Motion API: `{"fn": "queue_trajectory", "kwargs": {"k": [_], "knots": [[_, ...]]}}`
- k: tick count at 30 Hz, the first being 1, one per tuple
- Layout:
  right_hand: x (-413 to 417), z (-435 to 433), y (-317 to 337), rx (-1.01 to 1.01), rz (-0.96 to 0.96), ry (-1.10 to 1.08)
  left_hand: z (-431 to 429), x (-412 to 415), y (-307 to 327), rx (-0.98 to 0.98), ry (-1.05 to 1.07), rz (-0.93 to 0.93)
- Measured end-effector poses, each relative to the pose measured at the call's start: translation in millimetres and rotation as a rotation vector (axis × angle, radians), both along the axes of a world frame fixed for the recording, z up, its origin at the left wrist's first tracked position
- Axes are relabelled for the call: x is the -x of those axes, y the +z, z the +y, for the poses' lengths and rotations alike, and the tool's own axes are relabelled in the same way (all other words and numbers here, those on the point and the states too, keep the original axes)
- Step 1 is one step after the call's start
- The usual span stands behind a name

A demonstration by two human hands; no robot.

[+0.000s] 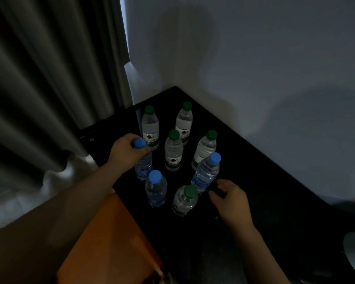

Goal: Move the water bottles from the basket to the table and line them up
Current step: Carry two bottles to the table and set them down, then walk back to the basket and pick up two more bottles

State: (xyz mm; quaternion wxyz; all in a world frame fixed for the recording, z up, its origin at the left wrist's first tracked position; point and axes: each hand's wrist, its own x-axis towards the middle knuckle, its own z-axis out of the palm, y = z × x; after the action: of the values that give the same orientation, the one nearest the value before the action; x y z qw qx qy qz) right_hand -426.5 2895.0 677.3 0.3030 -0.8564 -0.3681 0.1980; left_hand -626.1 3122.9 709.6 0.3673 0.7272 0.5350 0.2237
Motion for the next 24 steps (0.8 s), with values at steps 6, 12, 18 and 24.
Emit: {"fn": "queue_trajectory", "kwargs": {"k": [6, 12, 18, 24], "knots": [[13.9, -17.5, -4.5, 0.094, 0.005, 0.109, -44.2, 51.6, 3.5, -0.082, -0.018, 0.217], [34.4, -30.0, -3.3, 0.178, 0.003, 0.190, -89.8, 88.9, -12.4, -0.033, -0.119, 0.400], [61.3, -50.6, 2.1, 0.201, -0.013, 0.143, -111.4, 91.3, -10.3, 0.003, -0.248, 0.409], [102.5, -87.5, 12.0, 0.193, -0.040, 0.024, -133.0, 100.3, -4.3, 0.040, -0.451, 0.426]]}}
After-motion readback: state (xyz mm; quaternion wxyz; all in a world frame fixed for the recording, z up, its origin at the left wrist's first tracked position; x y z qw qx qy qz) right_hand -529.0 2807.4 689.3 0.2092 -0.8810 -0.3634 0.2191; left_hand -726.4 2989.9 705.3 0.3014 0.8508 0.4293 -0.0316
